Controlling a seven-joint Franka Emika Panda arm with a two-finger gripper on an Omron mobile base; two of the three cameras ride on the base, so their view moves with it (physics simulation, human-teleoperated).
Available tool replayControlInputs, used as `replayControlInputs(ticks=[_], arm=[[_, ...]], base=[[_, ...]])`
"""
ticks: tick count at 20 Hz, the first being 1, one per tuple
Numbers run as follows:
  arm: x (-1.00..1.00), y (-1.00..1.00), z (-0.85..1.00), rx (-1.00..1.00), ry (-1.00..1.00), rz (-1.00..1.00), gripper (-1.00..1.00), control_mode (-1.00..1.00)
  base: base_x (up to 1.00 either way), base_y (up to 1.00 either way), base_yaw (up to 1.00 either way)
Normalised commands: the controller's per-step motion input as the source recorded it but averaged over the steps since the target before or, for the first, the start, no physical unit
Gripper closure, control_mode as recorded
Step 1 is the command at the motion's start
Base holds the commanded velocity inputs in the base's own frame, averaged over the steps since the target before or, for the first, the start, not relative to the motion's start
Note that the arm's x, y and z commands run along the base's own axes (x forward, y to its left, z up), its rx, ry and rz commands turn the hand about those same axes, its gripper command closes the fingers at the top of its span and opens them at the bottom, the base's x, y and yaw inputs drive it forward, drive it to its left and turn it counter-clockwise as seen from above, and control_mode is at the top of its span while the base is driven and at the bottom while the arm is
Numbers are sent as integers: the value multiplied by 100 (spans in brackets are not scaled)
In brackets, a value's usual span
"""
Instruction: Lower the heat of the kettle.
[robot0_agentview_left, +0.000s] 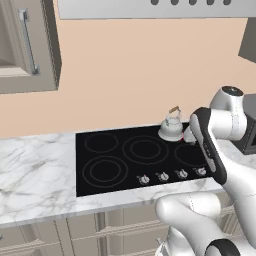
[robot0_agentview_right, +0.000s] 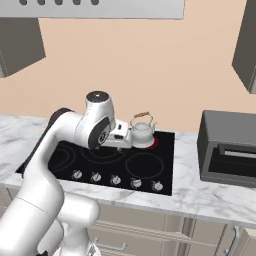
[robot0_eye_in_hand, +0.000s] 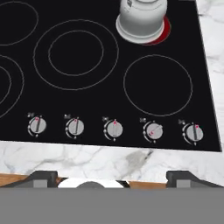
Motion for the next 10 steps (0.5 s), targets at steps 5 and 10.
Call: replayControlInputs(ticks=[5, 10], arm=[[-6, -50, -38, 0, 15, -23, -100, -100], [0, -24, -31, 0, 21, -27, -100, -100]], base=[[0, 0, 0], [0, 0, 0]])
